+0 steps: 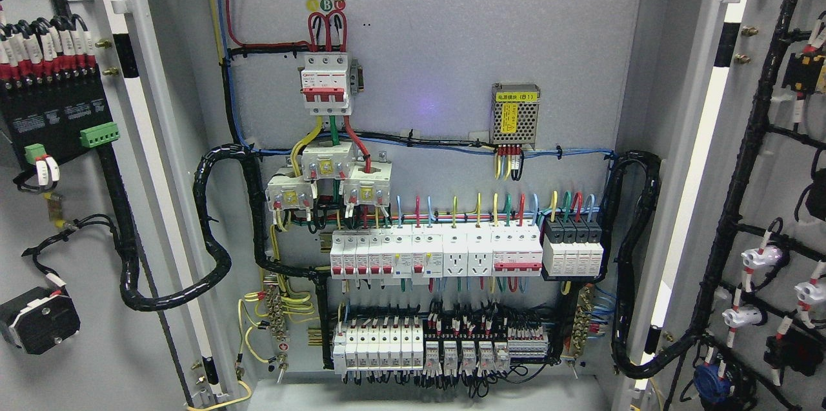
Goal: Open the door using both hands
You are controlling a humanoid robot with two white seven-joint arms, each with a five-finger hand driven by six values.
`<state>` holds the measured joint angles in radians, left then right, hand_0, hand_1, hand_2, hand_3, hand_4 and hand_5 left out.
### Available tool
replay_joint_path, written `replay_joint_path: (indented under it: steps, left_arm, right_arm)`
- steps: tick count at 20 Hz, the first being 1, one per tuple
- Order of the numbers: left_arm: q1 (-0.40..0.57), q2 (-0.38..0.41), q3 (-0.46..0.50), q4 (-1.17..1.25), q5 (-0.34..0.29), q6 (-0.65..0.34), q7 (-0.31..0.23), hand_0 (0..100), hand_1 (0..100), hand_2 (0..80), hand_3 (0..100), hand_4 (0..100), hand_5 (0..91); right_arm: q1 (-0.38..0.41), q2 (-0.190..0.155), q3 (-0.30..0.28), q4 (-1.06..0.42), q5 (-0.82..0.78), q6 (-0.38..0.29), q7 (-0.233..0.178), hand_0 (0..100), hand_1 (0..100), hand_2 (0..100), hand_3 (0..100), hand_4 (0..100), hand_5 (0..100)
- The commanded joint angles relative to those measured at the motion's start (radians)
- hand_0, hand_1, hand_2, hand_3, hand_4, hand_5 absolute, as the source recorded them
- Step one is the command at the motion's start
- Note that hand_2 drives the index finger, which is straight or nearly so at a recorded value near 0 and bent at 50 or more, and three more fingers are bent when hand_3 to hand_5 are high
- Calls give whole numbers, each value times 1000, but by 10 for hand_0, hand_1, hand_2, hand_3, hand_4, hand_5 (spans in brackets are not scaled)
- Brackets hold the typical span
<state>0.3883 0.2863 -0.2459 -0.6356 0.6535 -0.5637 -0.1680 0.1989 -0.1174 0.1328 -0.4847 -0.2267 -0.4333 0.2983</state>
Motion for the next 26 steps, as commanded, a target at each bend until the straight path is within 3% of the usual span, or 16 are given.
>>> replay_joint_path:
  steps: [1, 3, 6, 9, 16, 18, 20, 26]
  left_arm:
    - [-43, -99, -39, 388, -24, 14, -8, 0, 0, 0, 0, 0, 0]
    - [-46, -101, -38, 401, -72, 57, -37, 0, 0, 0, 0, 0, 0]
    - [-83, -117, -32, 445, -149, 165, -87, 0, 0, 0, 0, 0, 0]
    - [-123, -131, -33, 490, -155, 188, -102, 0, 0, 0, 0, 0, 0]
    - [-149, -164, -32, 505, -222, 309, -104, 0, 0, 0, 0, 0, 0]
    - [-154, -168, -32, 507, -224, 352, -104, 0, 0, 0, 0, 0, 0]
    - [-157, -174, -32, 507, -229, 401, -104, 0, 0, 0, 0, 0, 0]
    - [-167, -184, -32, 505, -229, 441, -102, 0, 0, 0, 0, 0, 0]
  right_arm:
    - [-58, 51, 11, 368, 102, 147, -65, 194, 0, 0, 0, 0, 0]
    - [-62, 70, 10, 368, 133, 235, -88, 194, 0, 0, 0, 0, 0]
    - [-62, 85, 11, 379, 145, 258, -117, 194, 0, 0, 0, 0, 0]
    - [-64, 107, 8, 393, 147, 292, -117, 194, 0, 0, 0, 0, 0]
    - [-105, 157, -2, 391, 145, 473, -122, 193, 0, 0, 0, 0, 0]
    - [-115, 165, -1, 393, 147, 505, -146, 193, 0, 0, 0, 0, 0]
    - [-116, 166, 2, 394, 147, 519, -186, 194, 0, 0, 0, 0, 0]
    - [-116, 176, 2, 432, 204, 513, -188, 193, 0, 0, 0, 0, 0]
